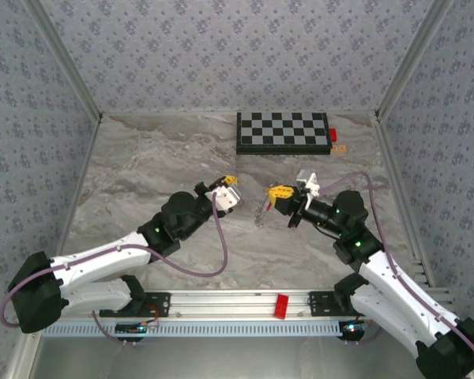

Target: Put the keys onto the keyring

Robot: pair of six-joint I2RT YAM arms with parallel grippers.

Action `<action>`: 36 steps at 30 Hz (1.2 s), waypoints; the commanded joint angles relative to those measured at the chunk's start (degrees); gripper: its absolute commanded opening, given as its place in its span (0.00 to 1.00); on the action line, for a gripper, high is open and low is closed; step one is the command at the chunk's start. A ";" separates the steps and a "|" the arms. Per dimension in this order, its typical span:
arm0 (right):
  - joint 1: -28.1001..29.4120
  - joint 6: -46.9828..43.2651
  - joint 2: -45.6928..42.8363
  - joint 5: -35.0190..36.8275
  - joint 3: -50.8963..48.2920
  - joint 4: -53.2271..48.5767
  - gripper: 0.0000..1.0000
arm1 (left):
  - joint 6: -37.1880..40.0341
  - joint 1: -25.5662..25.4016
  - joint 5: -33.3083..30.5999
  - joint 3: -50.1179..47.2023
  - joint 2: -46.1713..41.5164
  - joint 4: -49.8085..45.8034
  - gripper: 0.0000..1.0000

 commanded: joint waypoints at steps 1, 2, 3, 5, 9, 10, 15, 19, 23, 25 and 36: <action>0.60 -0.79 -0.37 0.59 0.33 -0.08 0.00 | 1.66 -0.52 -2.11 0.56 -1.25 2.65 0.00; 0.69 -0.95 -0.34 0.69 0.26 -0.16 0.00 | 1.32 -0.57 -1.53 0.55 -1.39 2.15 0.00; 0.83 -1.05 -0.28 0.83 0.29 -0.24 0.00 | 0.95 -0.53 -0.65 0.64 -1.52 1.47 0.00; 0.98 -1.48 -0.27 1.28 0.30 -0.27 0.00 | -0.08 -0.57 0.91 1.29 -1.61 -0.56 0.00; 1.37 -3.27 -0.36 0.89 0.60 -0.87 0.00 | -4.20 -0.42 4.43 3.71 -1.61 -7.32 0.00; 1.48 -3.94 -0.37 0.86 0.63 -1.08 0.00 | -5.36 -0.48 5.84 4.82 -1.70 -9.81 0.00; 3.19 -7.89 -0.28 2.98 0.79 -3.59 0.00 | -10.33 0.25 14.86 8.07 -2.14 -18.76 0.00; 5.40 -11.44 -0.19 3.82 -0.64 -1.93 0.00 | -13.36 1.89 21.66 8.65 -3.08 -21.64 0.00; 7.82 -14.94 0.18 7.19 -1.97 -0.30 0.00 | -14.79 4.26 29.57 7.75 -4.04 -22.16 0.00; 8.82 -16.24 0.46 8.81 -1.97 -0.62 0.00 | -15.34 5.61 33.49 7.57 -4.16 -22.74 0.00; 14.29 -21.55 1.61 15.77 0.56 -5.15 0.00 | -16.63 9.24 43.85 6.84 -2.97 -24.17 0.00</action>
